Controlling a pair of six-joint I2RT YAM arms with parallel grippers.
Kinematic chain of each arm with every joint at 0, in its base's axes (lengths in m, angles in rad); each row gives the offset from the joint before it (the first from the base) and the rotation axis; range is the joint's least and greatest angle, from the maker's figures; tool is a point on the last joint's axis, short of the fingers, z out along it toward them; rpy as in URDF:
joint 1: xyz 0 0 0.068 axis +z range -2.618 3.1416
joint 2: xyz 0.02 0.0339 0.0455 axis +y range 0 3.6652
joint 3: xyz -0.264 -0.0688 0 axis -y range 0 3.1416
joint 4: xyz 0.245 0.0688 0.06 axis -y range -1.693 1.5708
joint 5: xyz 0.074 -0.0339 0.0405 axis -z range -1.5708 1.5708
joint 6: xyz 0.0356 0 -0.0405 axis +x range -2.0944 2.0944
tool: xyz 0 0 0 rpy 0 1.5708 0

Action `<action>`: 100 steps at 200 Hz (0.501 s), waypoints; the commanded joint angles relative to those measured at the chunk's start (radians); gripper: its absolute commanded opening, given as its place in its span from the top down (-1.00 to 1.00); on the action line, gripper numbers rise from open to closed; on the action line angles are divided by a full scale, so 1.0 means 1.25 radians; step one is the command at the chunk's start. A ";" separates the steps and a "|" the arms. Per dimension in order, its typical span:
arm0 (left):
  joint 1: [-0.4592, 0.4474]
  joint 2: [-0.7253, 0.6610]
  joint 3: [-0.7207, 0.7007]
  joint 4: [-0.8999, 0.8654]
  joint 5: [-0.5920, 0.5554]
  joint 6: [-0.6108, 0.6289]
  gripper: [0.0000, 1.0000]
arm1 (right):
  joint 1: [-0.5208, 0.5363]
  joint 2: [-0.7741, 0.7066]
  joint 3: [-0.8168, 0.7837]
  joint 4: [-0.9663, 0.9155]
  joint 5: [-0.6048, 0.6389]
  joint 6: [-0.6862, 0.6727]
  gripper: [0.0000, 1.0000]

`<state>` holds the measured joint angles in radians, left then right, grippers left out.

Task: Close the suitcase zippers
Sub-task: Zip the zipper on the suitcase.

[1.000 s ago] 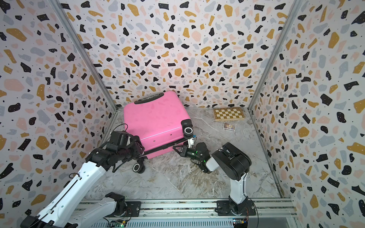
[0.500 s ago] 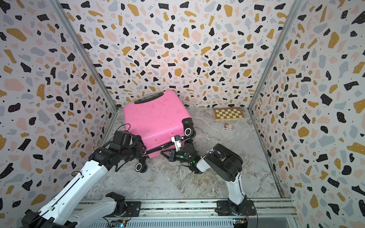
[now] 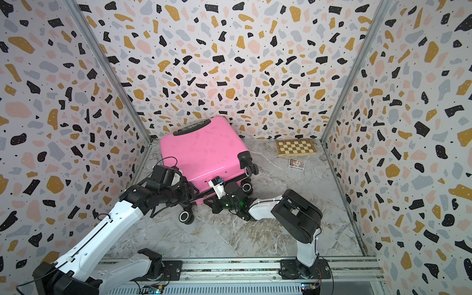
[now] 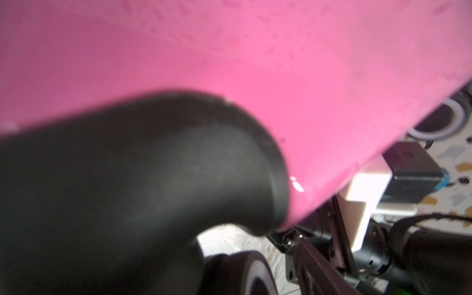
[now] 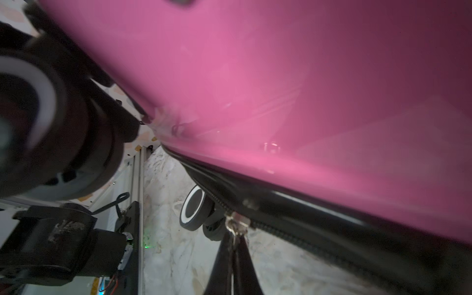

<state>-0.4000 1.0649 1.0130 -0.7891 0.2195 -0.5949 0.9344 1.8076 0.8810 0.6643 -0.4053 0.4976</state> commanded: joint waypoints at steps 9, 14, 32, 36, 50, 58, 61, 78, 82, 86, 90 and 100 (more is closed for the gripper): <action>-0.011 -0.041 0.101 0.065 0.048 0.205 -0.97 | -0.027 -0.119 -0.041 -0.116 -0.042 -0.144 1.00; -0.010 -0.043 0.109 0.053 0.038 0.224 -0.99 | -0.040 -0.128 -0.052 -0.117 -0.041 -0.147 1.00; -0.010 -0.045 0.137 0.010 -0.013 0.272 -1.00 | -0.100 -0.168 -0.095 -0.128 -0.035 -0.165 1.00; -0.011 -0.046 0.144 0.003 -0.030 0.279 -1.00 | -0.113 -0.176 -0.103 -0.133 -0.033 -0.171 1.00; -0.010 -0.046 0.160 -0.019 -0.094 0.305 -1.00 | -0.152 -0.207 -0.124 -0.160 -0.014 -0.196 1.00; -0.010 -0.042 0.172 -0.032 -0.146 0.318 -1.00 | -0.175 -0.224 -0.138 -0.174 -0.006 -0.206 1.00; -0.011 -0.041 0.177 -0.037 -0.161 0.322 -1.00 | -0.184 -0.230 -0.142 -0.180 -0.003 -0.210 1.00; -0.010 -0.026 0.201 -0.060 -0.259 0.356 -1.00 | -0.230 -0.262 -0.163 -0.213 0.024 -0.228 1.00; -0.009 -0.020 0.207 -0.067 -0.273 0.367 -1.00 | -0.239 -0.269 -0.168 -0.220 0.029 -0.233 1.00; -0.009 -0.014 0.215 -0.073 -0.281 0.380 -1.00 | -0.248 -0.274 -0.170 -0.227 0.033 -0.238 1.00; -0.009 -0.006 0.221 -0.077 -0.284 0.395 -1.00 | -0.256 -0.280 -0.173 -0.234 0.035 -0.244 1.00; -0.009 0.012 0.237 -0.089 -0.268 0.436 -1.00 | -0.276 -0.290 -0.178 -0.251 0.043 -0.259 1.00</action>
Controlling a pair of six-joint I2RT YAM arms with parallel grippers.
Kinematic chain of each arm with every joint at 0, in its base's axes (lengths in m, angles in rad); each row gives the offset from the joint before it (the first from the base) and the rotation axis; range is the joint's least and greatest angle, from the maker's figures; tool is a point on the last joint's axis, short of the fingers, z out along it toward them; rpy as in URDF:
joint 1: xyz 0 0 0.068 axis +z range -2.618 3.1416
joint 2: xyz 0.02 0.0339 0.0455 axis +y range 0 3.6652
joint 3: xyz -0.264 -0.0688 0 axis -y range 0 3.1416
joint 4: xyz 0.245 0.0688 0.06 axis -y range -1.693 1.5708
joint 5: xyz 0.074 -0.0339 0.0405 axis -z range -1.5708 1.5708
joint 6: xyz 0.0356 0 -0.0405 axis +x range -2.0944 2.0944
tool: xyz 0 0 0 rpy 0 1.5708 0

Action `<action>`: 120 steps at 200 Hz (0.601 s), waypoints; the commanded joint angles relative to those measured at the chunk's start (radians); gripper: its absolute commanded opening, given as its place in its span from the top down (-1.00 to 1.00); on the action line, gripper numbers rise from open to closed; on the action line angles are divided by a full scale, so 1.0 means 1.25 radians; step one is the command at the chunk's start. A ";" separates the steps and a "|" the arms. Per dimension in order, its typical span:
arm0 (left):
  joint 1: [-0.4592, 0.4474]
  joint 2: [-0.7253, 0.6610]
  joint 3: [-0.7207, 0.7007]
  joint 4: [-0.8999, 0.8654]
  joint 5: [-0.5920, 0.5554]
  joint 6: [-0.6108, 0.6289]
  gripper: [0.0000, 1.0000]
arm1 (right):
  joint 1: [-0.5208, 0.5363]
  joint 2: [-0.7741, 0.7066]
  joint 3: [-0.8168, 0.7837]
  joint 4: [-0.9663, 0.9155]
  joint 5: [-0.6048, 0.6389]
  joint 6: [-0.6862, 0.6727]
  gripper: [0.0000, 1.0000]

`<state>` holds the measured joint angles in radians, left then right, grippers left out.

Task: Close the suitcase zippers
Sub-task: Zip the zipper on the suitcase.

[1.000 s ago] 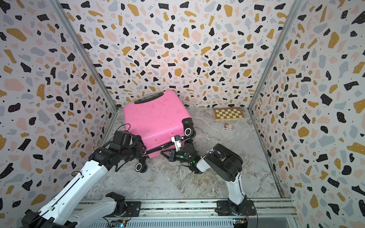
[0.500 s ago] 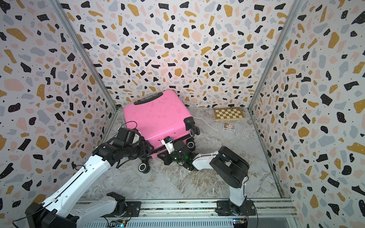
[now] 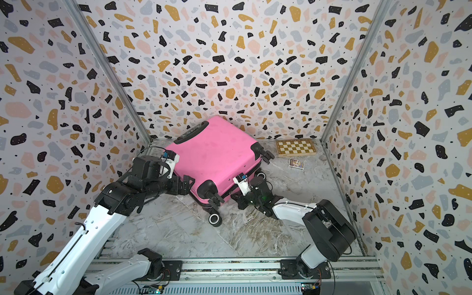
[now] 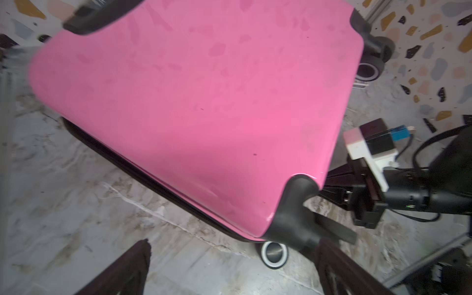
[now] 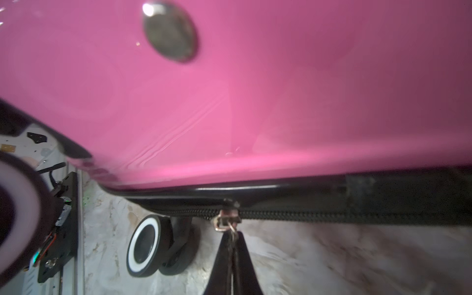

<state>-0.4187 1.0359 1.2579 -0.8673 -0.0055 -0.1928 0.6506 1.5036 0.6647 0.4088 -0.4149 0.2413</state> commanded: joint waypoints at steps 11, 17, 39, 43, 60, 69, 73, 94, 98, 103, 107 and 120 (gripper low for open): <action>0.006 0.054 0.055 -0.032 -0.044 0.163 -1.00 | -0.071 -0.056 -0.007 -0.067 0.057 -0.066 1.00; 0.006 0.062 0.062 -0.028 -0.024 0.186 -0.98 | -0.081 -0.058 -0.008 -0.072 0.059 -0.069 1.00; 0.005 0.052 0.031 0.042 0.079 0.304 -0.85 | -0.118 -0.064 -0.002 -0.094 0.066 -0.080 1.00; 0.005 0.041 0.017 0.066 0.109 0.338 -0.85 | -0.124 -0.065 0.001 -0.099 0.069 -0.085 1.00; 0.004 0.007 -0.036 0.138 0.210 0.456 -0.93 | -0.139 -0.063 0.012 -0.113 0.063 -0.112 1.00; 0.005 0.000 -0.050 0.155 0.257 0.527 -0.92 | -0.145 -0.060 0.020 -0.118 0.045 -0.125 1.00; 0.004 -0.003 -0.058 0.160 0.277 0.569 -0.91 | -0.147 -0.059 0.021 -0.118 0.037 -0.133 1.00; 0.001 -0.029 -0.121 0.186 0.411 0.825 -0.99 | -0.148 -0.063 0.022 -0.117 -0.017 -0.167 1.00; -0.001 -0.034 -0.138 0.210 0.422 0.859 -1.00 | -0.148 -0.064 0.022 -0.116 -0.026 -0.170 1.00; -0.003 -0.039 -0.157 0.238 0.425 0.883 -1.00 | -0.148 -0.066 0.020 -0.115 -0.039 -0.177 1.00; -0.005 -0.039 -0.172 0.277 0.422 0.888 -1.00 | -0.148 -0.066 0.019 -0.114 -0.050 -0.181 1.00; -0.006 -0.015 -0.190 0.331 0.409 0.918 -1.00 | -0.148 -0.071 0.013 -0.110 -0.086 -0.192 1.00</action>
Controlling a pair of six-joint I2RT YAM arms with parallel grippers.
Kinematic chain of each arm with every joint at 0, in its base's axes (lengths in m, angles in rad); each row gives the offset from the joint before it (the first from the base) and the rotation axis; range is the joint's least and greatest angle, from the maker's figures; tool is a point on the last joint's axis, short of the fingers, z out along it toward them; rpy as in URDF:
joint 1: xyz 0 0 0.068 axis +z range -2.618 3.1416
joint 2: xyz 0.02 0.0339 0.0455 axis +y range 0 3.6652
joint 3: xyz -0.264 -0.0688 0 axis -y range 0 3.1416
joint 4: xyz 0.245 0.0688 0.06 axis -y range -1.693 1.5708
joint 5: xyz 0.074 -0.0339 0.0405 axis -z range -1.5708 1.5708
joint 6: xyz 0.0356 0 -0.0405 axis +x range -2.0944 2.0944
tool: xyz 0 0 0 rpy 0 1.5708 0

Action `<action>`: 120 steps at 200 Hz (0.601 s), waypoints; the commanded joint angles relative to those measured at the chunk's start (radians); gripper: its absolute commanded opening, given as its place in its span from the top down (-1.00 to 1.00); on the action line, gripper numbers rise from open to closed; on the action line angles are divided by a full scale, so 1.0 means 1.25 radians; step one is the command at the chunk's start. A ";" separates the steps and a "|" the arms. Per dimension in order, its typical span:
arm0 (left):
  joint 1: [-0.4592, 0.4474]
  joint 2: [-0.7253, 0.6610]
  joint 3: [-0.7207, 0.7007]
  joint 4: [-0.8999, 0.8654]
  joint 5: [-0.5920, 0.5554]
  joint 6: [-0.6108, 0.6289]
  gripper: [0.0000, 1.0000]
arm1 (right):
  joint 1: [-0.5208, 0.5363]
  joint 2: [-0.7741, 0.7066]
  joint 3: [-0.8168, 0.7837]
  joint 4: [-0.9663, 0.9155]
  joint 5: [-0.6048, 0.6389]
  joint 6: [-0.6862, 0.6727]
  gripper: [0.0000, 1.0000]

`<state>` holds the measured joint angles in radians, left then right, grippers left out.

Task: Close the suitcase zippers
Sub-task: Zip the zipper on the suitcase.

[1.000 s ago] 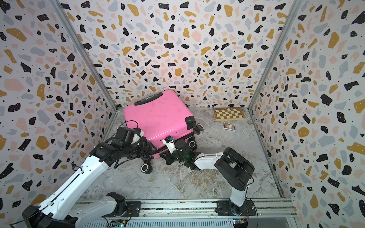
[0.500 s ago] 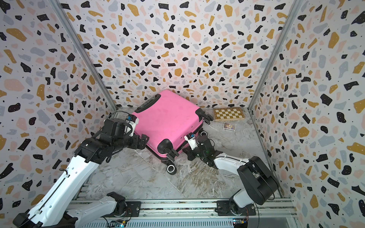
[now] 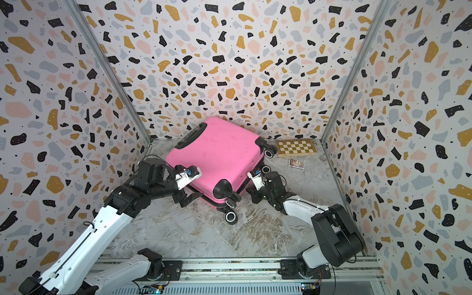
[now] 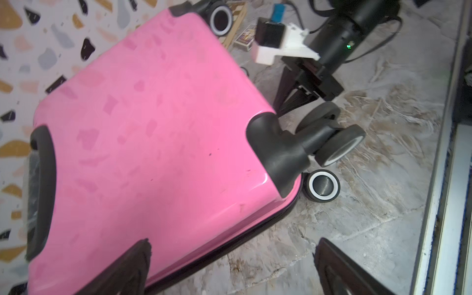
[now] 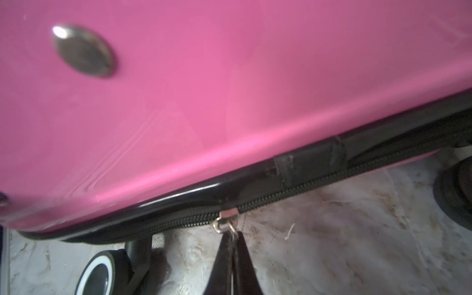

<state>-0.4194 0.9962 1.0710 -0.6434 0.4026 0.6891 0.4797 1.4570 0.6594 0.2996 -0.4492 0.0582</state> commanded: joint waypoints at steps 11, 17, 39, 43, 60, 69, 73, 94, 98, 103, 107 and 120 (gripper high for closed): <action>-0.014 0.051 -0.036 0.146 0.070 0.274 -1.00 | -0.011 -0.035 0.015 -0.023 -0.094 -0.050 1.00; -0.025 0.072 -0.034 0.149 0.050 0.296 -1.00 | -0.012 -0.035 0.015 -0.023 -0.115 -0.050 1.00; -0.052 0.134 -0.036 0.201 -0.002 0.338 -1.00 | -0.009 -0.035 0.015 -0.023 -0.187 -0.034 1.00; -0.058 0.143 -0.037 0.215 -0.012 0.340 -1.00 | -0.008 -0.036 0.014 -0.021 -0.197 -0.029 1.00; -0.080 0.178 -0.041 0.267 -0.059 0.341 -1.00 | 0.004 -0.042 0.009 -0.014 -0.231 -0.010 1.00; -0.091 0.193 -0.041 0.288 -0.074 0.339 -1.00 | 0.015 -0.044 0.008 -0.011 -0.243 0.000 1.00; -0.095 0.199 -0.040 0.297 -0.080 0.332 -1.00 | 0.020 -0.044 0.007 -0.009 -0.249 0.006 1.00; -0.115 0.225 -0.033 0.350 -0.123 0.286 -0.96 | 0.050 -0.042 -0.001 0.014 -0.288 0.046 1.00; -0.118 0.229 -0.033 0.361 -0.131 0.278 -0.96 | 0.055 -0.042 -0.004 0.027 -0.295 0.055 1.00; -0.121 0.234 -0.032 0.364 -0.139 0.270 -0.95 | 0.061 -0.042 -0.010 0.041 -0.301 0.072 1.00; -0.123 0.238 -0.031 0.384 -0.145 0.263 -0.93 | 0.065 -0.042 -0.015 0.054 -0.307 0.085 1.00; -0.128 0.251 -0.025 0.413 -0.163 0.238 -0.87 | 0.083 -0.043 -0.033 0.093 -0.326 0.120 1.00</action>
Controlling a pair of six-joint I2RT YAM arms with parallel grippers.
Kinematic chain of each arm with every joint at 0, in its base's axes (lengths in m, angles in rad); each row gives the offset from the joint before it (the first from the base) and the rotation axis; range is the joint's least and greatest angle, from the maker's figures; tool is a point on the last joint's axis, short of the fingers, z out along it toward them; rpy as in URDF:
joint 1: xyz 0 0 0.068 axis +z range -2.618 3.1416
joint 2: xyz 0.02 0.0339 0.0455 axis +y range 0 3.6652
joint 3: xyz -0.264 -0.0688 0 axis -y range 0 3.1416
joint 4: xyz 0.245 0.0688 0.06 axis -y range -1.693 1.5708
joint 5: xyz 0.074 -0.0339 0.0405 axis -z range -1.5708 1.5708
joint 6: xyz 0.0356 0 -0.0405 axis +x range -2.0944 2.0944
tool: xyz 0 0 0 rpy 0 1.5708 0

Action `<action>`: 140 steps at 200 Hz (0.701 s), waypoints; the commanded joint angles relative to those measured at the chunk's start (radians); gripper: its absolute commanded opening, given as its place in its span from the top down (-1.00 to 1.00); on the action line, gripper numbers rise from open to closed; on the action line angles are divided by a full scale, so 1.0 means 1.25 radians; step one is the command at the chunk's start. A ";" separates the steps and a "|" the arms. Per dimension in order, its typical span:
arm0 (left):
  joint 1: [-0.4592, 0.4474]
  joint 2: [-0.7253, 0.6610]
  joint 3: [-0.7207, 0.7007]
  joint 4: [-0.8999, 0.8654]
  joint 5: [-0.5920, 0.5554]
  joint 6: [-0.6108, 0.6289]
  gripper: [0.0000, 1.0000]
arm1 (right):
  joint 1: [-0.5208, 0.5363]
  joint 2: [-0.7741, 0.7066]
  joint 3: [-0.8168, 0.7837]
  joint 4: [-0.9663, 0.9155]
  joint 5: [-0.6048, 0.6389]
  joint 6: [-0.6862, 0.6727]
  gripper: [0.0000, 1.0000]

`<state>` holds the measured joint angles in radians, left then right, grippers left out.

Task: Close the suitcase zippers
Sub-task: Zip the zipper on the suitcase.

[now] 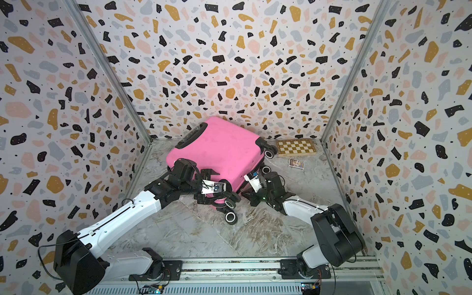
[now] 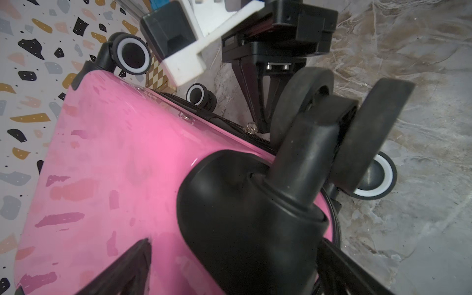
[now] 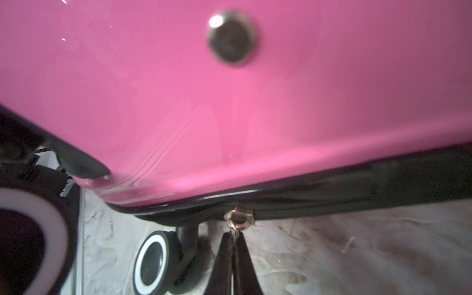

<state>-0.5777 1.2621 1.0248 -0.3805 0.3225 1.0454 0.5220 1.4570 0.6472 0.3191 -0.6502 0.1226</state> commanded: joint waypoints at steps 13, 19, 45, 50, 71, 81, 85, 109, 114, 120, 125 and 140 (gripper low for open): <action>-0.004 0.051 0.019 0.220 -0.118 -0.079 -0.79 | 0.069 -0.045 -0.039 0.107 -0.165 0.095 1.00; -0.004 0.057 0.024 0.228 -0.127 -0.094 -0.73 | 0.080 -0.046 -0.044 0.118 -0.166 0.104 1.00; -0.008 0.073 0.038 0.237 -0.143 -0.129 -0.66 | 0.116 -0.046 -0.072 0.195 -0.165 0.169 1.00; -0.009 0.075 0.037 0.240 -0.143 -0.130 -0.64 | 0.123 -0.046 -0.078 0.214 -0.163 0.184 1.00; -0.013 0.078 0.033 0.255 -0.144 -0.145 -0.56 | 0.147 -0.041 -0.102 0.290 -0.147 0.245 1.00; -0.013 0.081 0.033 0.259 -0.146 -0.154 -0.52 | 0.156 -0.038 -0.115 0.330 -0.143 0.275 1.00; -0.014 0.082 0.033 0.262 -0.147 -0.158 -0.51 | 0.160 -0.037 -0.120 0.346 -0.145 0.286 1.00; -0.016 0.086 0.036 0.265 -0.147 -0.170 -0.47 | 0.198 -0.022 -0.121 0.380 -0.155 0.299 1.00; -0.016 0.086 0.037 0.265 -0.146 -0.173 -0.47 | 0.207 -0.019 -0.118 0.378 -0.153 0.295 1.00; -0.017 0.083 0.040 0.262 -0.144 -0.176 -0.47 | 0.215 -0.015 -0.114 0.376 -0.147 0.295 1.00; -0.018 0.081 0.042 0.256 -0.140 -0.178 -0.48 | 0.219 -0.012 -0.113 0.375 -0.138 0.295 1.00; -0.018 0.062 0.052 0.223 -0.127 -0.192 -0.62 | 0.218 -0.014 -0.114 0.354 -0.102 0.292 1.00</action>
<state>-0.6250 1.3155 1.0424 -0.2588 0.2794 0.9245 0.6991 1.4635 0.4900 0.6701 -0.5831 0.5056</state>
